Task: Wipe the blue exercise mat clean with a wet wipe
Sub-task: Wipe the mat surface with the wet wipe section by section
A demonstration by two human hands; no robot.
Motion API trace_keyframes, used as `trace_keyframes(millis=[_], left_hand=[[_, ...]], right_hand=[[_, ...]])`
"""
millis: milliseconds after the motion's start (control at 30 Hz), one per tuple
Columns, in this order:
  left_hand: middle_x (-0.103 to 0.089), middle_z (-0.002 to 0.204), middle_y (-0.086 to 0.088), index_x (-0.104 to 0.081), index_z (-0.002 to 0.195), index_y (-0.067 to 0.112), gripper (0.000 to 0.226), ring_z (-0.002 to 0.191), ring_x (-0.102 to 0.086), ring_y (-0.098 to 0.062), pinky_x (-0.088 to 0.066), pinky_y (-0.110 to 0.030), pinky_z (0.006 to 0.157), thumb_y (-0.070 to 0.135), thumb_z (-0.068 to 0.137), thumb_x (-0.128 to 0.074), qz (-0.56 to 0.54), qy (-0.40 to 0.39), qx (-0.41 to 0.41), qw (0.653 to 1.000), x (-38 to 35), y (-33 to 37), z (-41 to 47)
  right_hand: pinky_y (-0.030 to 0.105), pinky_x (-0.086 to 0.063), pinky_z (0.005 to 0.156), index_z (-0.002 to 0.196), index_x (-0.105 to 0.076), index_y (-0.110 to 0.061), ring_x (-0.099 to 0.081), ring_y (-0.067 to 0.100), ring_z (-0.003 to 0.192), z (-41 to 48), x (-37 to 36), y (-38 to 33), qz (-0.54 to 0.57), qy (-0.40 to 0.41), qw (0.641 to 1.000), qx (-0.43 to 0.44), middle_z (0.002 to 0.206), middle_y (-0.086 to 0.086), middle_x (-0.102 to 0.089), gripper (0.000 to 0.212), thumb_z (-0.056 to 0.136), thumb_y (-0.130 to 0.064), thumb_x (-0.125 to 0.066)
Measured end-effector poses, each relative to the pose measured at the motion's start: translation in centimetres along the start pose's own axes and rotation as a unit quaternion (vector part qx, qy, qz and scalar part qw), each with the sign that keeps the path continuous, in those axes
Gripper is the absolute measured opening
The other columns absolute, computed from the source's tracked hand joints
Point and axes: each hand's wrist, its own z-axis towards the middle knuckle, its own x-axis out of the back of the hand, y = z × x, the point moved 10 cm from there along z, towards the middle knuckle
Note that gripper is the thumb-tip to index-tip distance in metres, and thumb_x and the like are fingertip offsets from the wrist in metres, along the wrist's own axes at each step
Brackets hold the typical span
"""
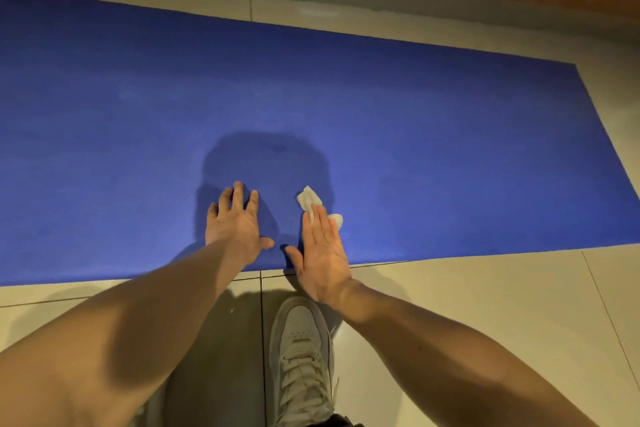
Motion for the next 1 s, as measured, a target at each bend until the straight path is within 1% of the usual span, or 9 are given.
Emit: trace_keyframes(millis=[133,300,367,433,500,633,767,900,1000], left_hand=[[0.014,0.166,-0.007,0.007,0.16,0.022,0.108,0.153,0.006,-0.031,-0.014,-0.045,0.124,0.07,0.087,-0.057,0.0,-0.004,0.002,1.0,0.0,-0.1,0.0],[0.013,0.166,-0.007,0.005,0.16,0.022,0.105,0.153,0.006,-0.03,-0.014,-0.044,0.124,0.069,0.088,-0.056,-0.011,0.0,-0.003,1.0,-0.2,-0.1,-0.2],[0.011,0.166,-0.006,0.002,0.161,0.023,0.102,0.153,0.004,-0.029,-0.015,-0.044,0.124,0.068,0.09,-0.055,-0.021,0.007,-0.005,1.0,-0.3,-0.3,-0.5],[0.007,0.166,-0.006,-0.001,0.161,0.023,0.097,0.152,0.0,-0.03,-0.017,-0.043,0.123,0.067,0.091,-0.053,-0.029,0.017,-0.004,0.999,-0.5,-0.4,-1.0],[0.004,0.166,-0.007,-0.004,0.161,0.023,0.094,0.152,-0.003,-0.03,-0.02,-0.043,0.122,0.066,0.092,-0.052,-0.028,0.025,0.001,0.999,-0.7,-0.7,-1.6],[0.005,0.166,-0.007,-0.004,0.161,0.024,0.092,0.151,-0.005,-0.031,-0.024,-0.042,0.12,0.066,0.093,-0.05,-0.014,0.014,-0.01,1.0,-1.2,-1.3,-2.3],[0.007,0.166,-0.006,-0.001,0.161,0.023,0.091,0.152,-0.002,-0.03,-0.024,-0.042,0.119,0.064,0.095,-0.049,-0.002,0.0,-0.019,1.0,-1.4,-1.3,-2.7],[0.009,0.167,-0.005,-0.001,0.161,0.023,0.087,0.152,0.0,-0.028,-0.028,-0.041,0.117,0.059,0.097,-0.048,0.012,-0.012,-0.026,1.0,-1.6,-1.7,-2.9],[0.008,0.167,-0.004,-0.002,0.161,0.023,0.084,0.152,-0.001,-0.028,-0.032,-0.04,0.115,0.057,0.099,-0.047,0.02,-0.006,-0.029,0.999,-1.5,-2.0,-3.1]], right_hand=[[0.036,-0.007,0.128,0.163,-0.001,-0.019,0.007,0.012,0.157,-1.1,1.5,1.7,0.05,0.036,0.994,0.093,0.171,-0.001,0.002,0.073,0.103,-0.05,-0.029],[0.039,-0.013,0.125,0.163,-0.01,-0.02,-0.011,0.013,0.156,-2.8,4.5,8.8,0.081,0.097,0.992,0.016,0.17,-0.009,-0.003,0.074,0.101,-0.034,-0.048],[0.04,-0.009,0.126,0.163,-0.007,-0.015,-0.008,0.018,0.156,-3.4,4.1,10.6,0.044,0.089,0.994,-0.034,0.171,-0.004,0.001,0.072,0.103,-0.042,-0.036],[0.046,-0.003,0.127,0.162,-0.004,-0.003,0.0,0.03,0.157,-3.6,2.5,10.6,0.034,0.049,0.992,-0.113,0.171,0.01,0.004,0.083,0.098,-0.056,-0.01],[0.051,-0.002,0.127,0.16,-0.008,0.004,0.001,0.038,0.156,-3.4,1.1,8.5,0.065,0.033,0.988,-0.133,0.169,0.019,-0.002,0.089,0.096,-0.057,-0.006],[0.048,-0.013,0.126,0.162,-0.013,-0.006,-0.005,0.028,0.157,-3.8,0.7,2.6,0.109,0.071,0.992,0.005,0.17,0.01,-0.006,0.072,0.104,-0.037,-0.042],[0.052,-0.007,0.126,0.163,-0.007,-0.009,0.013,0.024,0.157,-4.8,-0.9,0.0,0.066,0.016,0.992,0.103,0.17,0.008,0.008,0.071,0.106,-0.04,-0.037],[0.049,-0.01,0.126,0.163,-0.008,-0.015,-0.005,0.028,0.157,-5.9,0.6,4.7,0.056,0.071,0.996,0.023,0.172,0.002,0.003,0.073,0.103,-0.038,-0.041],[0.051,-0.004,0.126,0.162,-0.007,-0.004,0.0,0.034,0.157,-7.0,0.2,9.6,0.045,0.064,0.99,-0.116,0.171,0.01,0.001,0.079,0.1,-0.052,-0.02]])
